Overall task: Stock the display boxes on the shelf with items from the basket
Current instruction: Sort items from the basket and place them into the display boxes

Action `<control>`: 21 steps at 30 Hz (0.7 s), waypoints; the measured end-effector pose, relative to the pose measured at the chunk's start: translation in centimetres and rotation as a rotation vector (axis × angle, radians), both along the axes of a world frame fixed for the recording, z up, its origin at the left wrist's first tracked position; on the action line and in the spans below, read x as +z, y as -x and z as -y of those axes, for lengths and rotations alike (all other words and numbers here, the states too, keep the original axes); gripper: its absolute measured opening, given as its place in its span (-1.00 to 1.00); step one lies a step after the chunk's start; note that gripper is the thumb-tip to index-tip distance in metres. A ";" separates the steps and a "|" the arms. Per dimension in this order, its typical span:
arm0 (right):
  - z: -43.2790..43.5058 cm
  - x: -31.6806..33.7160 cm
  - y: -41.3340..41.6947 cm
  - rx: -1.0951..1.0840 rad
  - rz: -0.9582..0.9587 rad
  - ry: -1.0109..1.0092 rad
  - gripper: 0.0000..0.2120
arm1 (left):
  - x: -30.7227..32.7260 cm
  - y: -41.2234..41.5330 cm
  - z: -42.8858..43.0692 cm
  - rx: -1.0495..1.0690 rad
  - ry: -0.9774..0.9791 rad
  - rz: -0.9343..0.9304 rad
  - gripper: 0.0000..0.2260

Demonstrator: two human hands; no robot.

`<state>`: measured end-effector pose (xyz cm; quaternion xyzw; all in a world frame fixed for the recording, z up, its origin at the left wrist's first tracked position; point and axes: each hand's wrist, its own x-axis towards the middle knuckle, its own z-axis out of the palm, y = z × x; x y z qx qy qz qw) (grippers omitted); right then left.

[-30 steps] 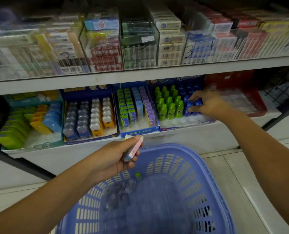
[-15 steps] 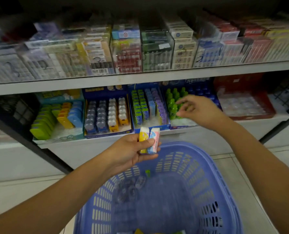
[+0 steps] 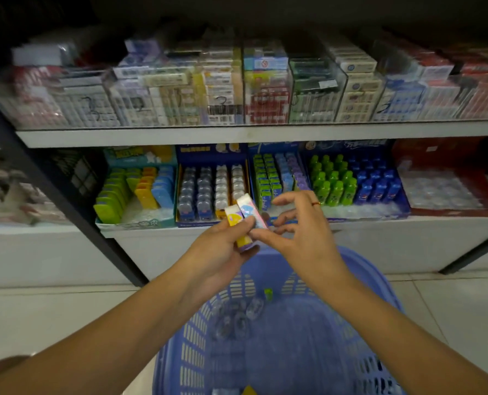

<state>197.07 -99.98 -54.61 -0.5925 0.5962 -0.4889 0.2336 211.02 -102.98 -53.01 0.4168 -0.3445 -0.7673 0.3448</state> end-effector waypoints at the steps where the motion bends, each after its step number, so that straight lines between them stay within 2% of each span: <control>1: 0.2 -0.2 0.0 0.002 0.055 -0.039 -0.70 | 0.1 -0.1 0.2 0.030 -0.009 -0.021 -0.70; 3: 0.7 -0.5 -0.1 0.058 0.170 -0.131 -0.86 | 0.4 -0.1 0.4 0.058 -0.024 -0.054 -0.69; 6: 1.5 -0.3 0.5 0.072 0.389 -0.158 -0.93 | 0.6 0.0 0.9 0.054 -0.041 -0.045 -0.71; 8: 2.3 0.7 2.1 -0.018 0.365 -0.072 -0.90 | 0.7 -0.2 1.2 0.049 -0.078 -0.025 -0.74; 11: 4.1 2.4 5.2 -0.161 -0.045 -0.006 -0.90 | 1.0 -0.7 1.5 0.007 -0.114 0.016 -0.75; 13: 5.4 3.0 6.6 -0.177 -0.341 -0.070 -0.86 | 1.2 -0.9 1.7 -0.019 -0.127 0.028 -0.73; 15: 6.7 3.1 7.4 -0.137 -0.549 -0.133 -0.78 | 1.3 -1.0 1.8 -0.040 -0.139 0.025 -0.70; 18: 8.4 3.1 7.5 -0.018 -0.789 -0.170 -0.76 | 1.3 -1.1 2.2 -0.052 -0.143 0.001 -0.67; 21: 9.9 3.0 7.5 0.072 -0.869 -0.229 -0.75 | 1.1 -1.2 2.4 -0.045 -0.135 0.005 -0.68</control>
